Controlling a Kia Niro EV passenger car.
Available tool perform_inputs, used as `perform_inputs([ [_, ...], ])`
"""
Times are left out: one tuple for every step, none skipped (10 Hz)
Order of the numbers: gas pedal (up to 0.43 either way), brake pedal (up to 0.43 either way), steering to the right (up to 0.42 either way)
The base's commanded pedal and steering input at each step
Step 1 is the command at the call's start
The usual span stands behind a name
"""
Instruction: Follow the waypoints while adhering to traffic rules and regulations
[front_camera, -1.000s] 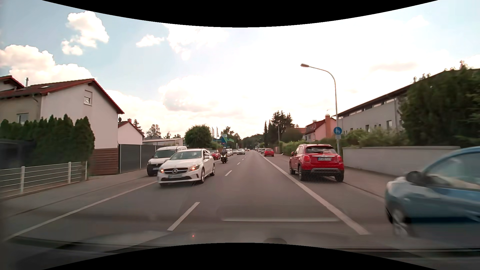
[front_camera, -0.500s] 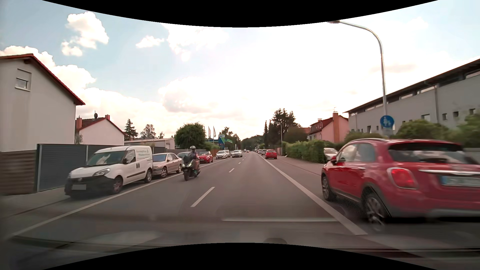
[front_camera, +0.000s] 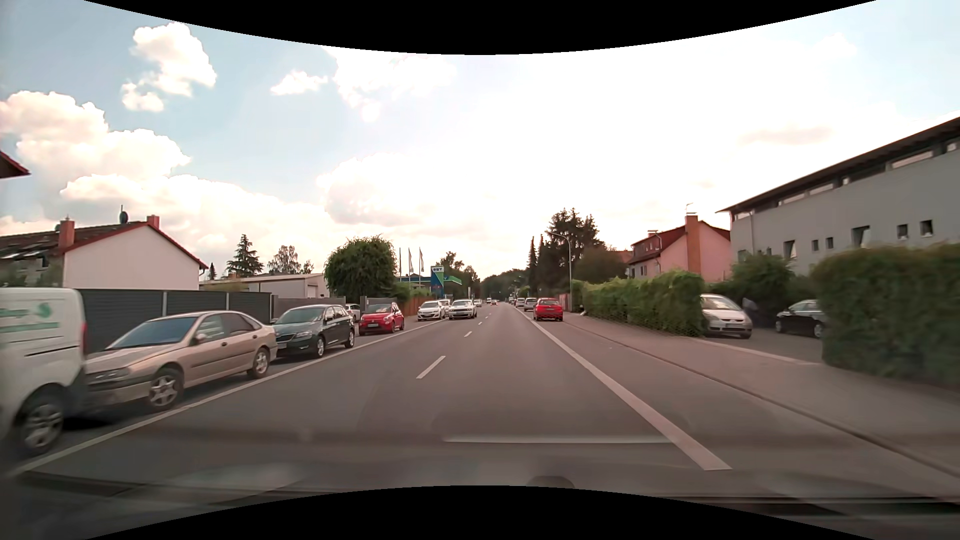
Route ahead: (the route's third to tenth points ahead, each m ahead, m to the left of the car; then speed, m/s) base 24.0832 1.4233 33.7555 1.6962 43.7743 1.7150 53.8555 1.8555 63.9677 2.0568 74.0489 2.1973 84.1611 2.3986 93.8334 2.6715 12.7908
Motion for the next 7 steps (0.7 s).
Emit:
perform_inputs([
  [0.047, 0.000, -0.004],
  [0.047, 0.000, -0.005],
  [0.047, 0.000, -0.005],
  [0.047, 0.000, -0.005],
  [0.047, 0.000, -0.005],
  [0.047, 0.000, -0.005],
  [0.047, 0.000, -0.005],
])
